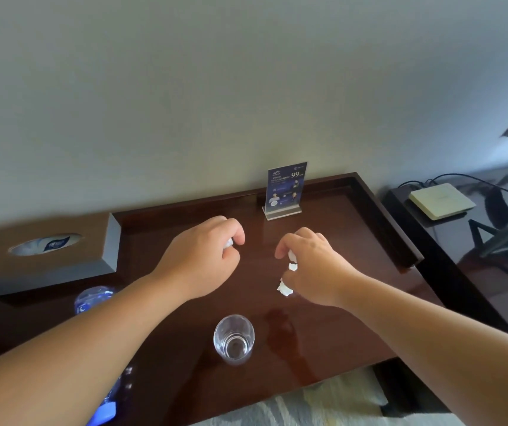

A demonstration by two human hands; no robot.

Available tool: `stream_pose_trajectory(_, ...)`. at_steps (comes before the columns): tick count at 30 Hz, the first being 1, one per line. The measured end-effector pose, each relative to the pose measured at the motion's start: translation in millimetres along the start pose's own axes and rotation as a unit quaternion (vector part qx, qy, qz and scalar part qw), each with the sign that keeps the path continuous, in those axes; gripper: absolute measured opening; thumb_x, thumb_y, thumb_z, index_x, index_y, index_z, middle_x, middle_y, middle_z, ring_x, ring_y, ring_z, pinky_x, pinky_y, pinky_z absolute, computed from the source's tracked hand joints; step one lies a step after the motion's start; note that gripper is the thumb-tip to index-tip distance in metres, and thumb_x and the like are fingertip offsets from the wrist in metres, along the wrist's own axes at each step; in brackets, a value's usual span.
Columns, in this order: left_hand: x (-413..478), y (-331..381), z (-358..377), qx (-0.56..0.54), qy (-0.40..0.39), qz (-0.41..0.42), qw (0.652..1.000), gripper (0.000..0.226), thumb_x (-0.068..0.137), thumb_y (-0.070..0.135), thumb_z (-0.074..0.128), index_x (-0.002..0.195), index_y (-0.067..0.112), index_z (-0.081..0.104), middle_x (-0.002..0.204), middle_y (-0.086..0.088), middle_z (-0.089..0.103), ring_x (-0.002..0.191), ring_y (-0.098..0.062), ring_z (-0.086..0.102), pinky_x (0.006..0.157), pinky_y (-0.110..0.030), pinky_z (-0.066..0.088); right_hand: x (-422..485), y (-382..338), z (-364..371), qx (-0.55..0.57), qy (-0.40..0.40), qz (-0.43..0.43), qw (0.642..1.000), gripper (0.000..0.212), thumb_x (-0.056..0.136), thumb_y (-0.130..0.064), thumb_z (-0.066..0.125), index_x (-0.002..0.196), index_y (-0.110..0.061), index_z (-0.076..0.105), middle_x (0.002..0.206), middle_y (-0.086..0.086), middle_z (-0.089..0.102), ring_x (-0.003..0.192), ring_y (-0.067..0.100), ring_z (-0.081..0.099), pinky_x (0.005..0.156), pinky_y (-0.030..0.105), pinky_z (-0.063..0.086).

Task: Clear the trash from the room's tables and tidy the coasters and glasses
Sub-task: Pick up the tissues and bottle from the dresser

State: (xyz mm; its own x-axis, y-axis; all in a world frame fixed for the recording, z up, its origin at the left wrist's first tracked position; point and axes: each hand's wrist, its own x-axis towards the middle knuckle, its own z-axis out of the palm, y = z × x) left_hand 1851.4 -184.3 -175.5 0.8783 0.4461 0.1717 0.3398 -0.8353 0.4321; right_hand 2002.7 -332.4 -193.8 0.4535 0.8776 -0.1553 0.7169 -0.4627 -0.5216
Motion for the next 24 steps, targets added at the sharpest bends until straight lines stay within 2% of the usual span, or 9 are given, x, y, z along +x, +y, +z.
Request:
stream_pose_trajectory(4, 3.8, -3.6, 17.8, -0.012, -0.018, -0.013, 1.000, 0.020, 0.083, 0.011, 0.047, 0.095, 0.025, 0.056, 0.088, 0.012, 0.052, 0.067, -0.010, 0.048, 0.058, -0.028, 0.036, 3.4, 15.2, 16.0, 0.008, 0.012, 0.034, 0.999, 0.024, 0.080, -0.029, 0.064, 0.100, -0.034, 0.051, 0.105, -0.010, 0.040, 0.105, 0.013, 0.035, 0.074, 0.026, 0.035)
stream_pose_trajectory(8, 5.8, -7.3, 36.6, -0.006, -0.044, -0.024, 0.999, 0.020, 0.085, 0.012, 0.046, 0.096, 0.025, 0.057, 0.087, 0.012, 0.051, 0.067, -0.010, 0.049, 0.056, -0.023, 0.034, 13.1, 33.4, 35.3, -0.023, 0.008, 0.040, 0.999, 0.038, 0.080, -0.038, 0.065, 0.114, -0.032, 0.050, 0.107, -0.010, 0.038, 0.107, 0.014, 0.034, 0.076, 0.026, 0.038)
stream_pose_trajectory(13, 14.0, -13.9, 56.5, -0.019, -0.043, -0.083, 0.995, 0.019, 0.087, 0.015, 0.046, 0.096, 0.028, 0.057, 0.090, 0.015, 0.053, 0.073, -0.004, 0.051, 0.057, -0.019, 0.036, 30.8, 64.6, 54.6, -0.054, 0.002, 0.030, 0.998, 0.055, 0.077, -0.049, 0.068, 0.124, -0.031, 0.046, 0.110, -0.007, 0.034, 0.106, 0.016, 0.032, 0.079, 0.026, 0.037)
stream_pose_trajectory(16, 14.7, -18.3, 68.7, -0.022, -0.047, -0.108, 0.993, 0.019, 0.087, 0.016, 0.047, 0.094, 0.030, 0.057, 0.089, 0.016, 0.053, 0.072, -0.002, 0.050, 0.057, -0.019, 0.034, 40.1, 78.6, 67.6, -0.062, -0.018, 0.017, 0.998, 0.056, 0.077, -0.049, 0.070, 0.123, -0.028, 0.047, 0.109, -0.006, 0.032, 0.106, 0.019, 0.032, 0.084, 0.030, 0.042)
stream_pose_trajectory(20, 15.3, -20.8, 81.3, -0.016, -0.061, -0.130, 0.990, 0.018, 0.086, 0.017, 0.047, 0.092, 0.032, 0.056, 0.090, 0.015, 0.053, 0.075, -0.007, 0.051, 0.062, -0.028, 0.039, 48.1, 88.4, 83.8, -0.098, -0.038, 0.002, 0.994, 0.050, 0.079, -0.045, 0.067, 0.120, -0.024, 0.047, 0.116, -0.001, 0.033, 0.107, 0.023, 0.032, 0.088, 0.036, 0.047)
stream_pose_trajectory(24, 17.6, -20.4, 88.5, -0.013, -0.065, -0.137, 0.988, 0.017, 0.086, 0.017, 0.047, 0.093, 0.030, 0.057, 0.093, 0.013, 0.056, 0.077, -0.009, 0.052, 0.067, -0.031, 0.045, 50.8, 95.1, 97.5, -0.136, -0.043, -0.007, 0.990, 0.037, 0.086, -0.034, 0.059, 0.118, -0.021, 0.046, 0.124, 0.002, 0.031, 0.108, 0.025, 0.033, 0.087, 0.033, 0.044)
